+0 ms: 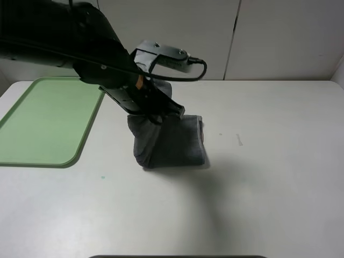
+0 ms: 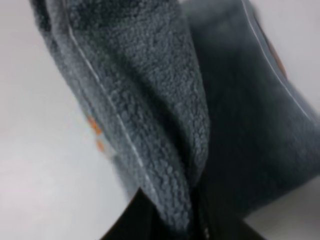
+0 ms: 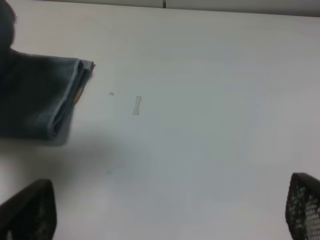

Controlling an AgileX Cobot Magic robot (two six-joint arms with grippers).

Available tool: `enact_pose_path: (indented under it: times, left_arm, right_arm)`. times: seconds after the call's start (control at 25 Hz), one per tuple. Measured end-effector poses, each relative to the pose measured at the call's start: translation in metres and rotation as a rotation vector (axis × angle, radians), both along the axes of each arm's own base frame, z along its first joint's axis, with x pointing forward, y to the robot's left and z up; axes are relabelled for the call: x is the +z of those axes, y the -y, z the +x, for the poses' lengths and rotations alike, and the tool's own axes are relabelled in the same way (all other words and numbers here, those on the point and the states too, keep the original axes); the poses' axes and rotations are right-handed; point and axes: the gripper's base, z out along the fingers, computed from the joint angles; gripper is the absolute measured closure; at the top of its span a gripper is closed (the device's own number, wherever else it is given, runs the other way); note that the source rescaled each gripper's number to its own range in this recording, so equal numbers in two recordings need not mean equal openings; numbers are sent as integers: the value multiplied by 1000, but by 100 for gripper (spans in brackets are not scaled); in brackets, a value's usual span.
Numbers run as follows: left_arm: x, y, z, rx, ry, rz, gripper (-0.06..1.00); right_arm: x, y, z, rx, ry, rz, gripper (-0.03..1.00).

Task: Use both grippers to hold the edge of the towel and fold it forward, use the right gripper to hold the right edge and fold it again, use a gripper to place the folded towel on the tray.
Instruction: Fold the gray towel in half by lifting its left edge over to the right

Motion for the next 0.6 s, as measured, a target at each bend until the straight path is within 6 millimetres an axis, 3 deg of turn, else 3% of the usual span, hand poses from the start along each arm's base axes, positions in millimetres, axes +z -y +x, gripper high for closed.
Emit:
enact_pose_path:
  times: [0.36, 0.6]
  left_arm:
    - [-18, 13, 4, -40, -2, -34, 86]
    - [-40, 24, 4, -75, -19, -38, 86]
  right_arm:
    - [0, 0, 0, 0, 0, 0, -3]
    - [0, 0, 0, 0, 0, 0, -3]
